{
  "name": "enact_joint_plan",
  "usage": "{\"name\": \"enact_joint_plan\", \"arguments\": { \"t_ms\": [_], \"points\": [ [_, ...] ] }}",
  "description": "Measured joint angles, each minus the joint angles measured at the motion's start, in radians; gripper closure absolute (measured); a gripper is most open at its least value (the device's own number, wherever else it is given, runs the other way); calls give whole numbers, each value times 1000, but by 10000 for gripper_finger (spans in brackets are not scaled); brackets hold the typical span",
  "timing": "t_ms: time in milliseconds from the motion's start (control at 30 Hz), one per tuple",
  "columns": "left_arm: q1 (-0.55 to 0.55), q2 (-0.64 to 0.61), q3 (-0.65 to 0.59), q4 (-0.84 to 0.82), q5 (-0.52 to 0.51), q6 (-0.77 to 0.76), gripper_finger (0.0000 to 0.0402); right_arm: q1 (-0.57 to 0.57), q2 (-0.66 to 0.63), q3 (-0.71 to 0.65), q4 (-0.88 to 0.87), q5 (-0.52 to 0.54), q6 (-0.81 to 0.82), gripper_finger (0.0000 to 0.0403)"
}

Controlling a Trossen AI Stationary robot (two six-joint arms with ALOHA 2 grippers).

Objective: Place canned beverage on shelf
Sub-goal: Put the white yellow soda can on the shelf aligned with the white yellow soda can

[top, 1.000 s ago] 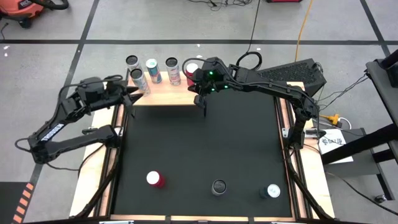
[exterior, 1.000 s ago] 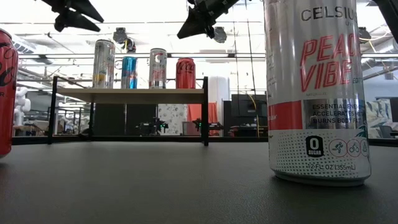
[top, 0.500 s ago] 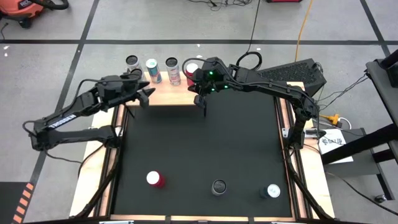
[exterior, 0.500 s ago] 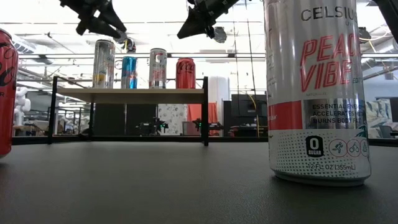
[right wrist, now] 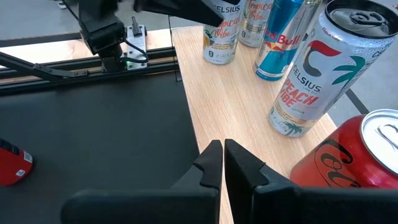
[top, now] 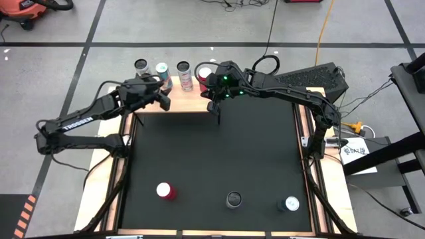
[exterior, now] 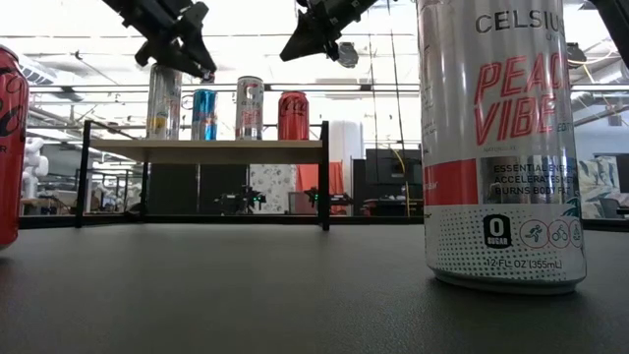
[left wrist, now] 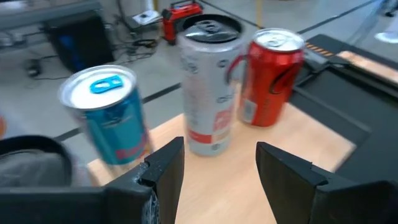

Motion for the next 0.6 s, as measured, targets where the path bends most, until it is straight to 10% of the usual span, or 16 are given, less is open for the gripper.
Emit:
{"name": "enact_joint_plan", "arguments": {
  "t_ms": [600],
  "points": [
    [-38, 6, 0, -93, -205, -53, 201, 0, 0, 0, 0, 0, 0, 403]
  ]
}}
